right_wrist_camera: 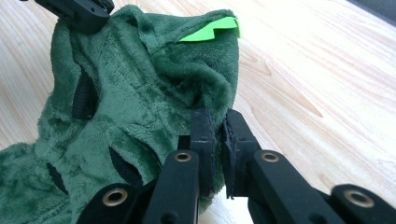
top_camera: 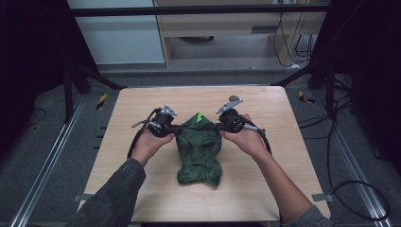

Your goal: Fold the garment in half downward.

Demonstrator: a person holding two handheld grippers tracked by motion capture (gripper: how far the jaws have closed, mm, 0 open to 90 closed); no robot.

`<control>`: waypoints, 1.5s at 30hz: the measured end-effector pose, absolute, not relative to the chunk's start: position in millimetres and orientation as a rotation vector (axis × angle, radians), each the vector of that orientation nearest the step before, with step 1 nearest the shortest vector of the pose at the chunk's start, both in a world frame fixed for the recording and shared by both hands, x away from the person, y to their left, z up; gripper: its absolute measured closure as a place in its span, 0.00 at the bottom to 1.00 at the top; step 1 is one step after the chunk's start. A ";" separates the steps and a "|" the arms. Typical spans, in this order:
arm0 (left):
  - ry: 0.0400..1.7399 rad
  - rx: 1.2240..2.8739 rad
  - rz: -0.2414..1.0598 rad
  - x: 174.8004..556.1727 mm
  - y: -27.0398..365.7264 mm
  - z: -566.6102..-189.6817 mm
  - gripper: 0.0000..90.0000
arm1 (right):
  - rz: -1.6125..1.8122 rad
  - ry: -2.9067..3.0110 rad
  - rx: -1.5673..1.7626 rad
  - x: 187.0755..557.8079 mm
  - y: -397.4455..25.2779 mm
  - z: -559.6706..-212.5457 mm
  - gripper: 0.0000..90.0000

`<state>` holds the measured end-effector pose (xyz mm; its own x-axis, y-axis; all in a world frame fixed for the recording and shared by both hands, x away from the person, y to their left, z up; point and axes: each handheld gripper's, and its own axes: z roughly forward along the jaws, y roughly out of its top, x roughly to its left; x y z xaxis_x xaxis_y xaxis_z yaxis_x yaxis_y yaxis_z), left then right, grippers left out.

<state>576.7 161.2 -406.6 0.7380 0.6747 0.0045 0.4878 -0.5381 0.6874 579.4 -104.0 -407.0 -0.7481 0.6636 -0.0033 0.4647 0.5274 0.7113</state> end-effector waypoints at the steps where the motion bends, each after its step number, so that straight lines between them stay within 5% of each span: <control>1: 0.873 2.249 0.357 576.9 161.6 -406.0 0.91 | 1.042 2.494 0.939 580.1 -104.1 -405.7 0.93; 22: 0.859 2.234 0.416 571.6 160.3 -401.7 0.91 | 1.048 2.462 0.915 577.9 -104.5 -402.4 0.93; 45: 0.787 2.231 0.405 529.6 163.3 -419.3 0.91 | 1.092 2.448 0.836 525.5 -113.0 -424.7 0.92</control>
<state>529.6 163.3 -419.3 0.7637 0.6436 0.0509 0.4157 -0.5505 0.7239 525.5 -113.0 -424.7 -0.7724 0.6322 -0.0607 0.3770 0.5334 0.7572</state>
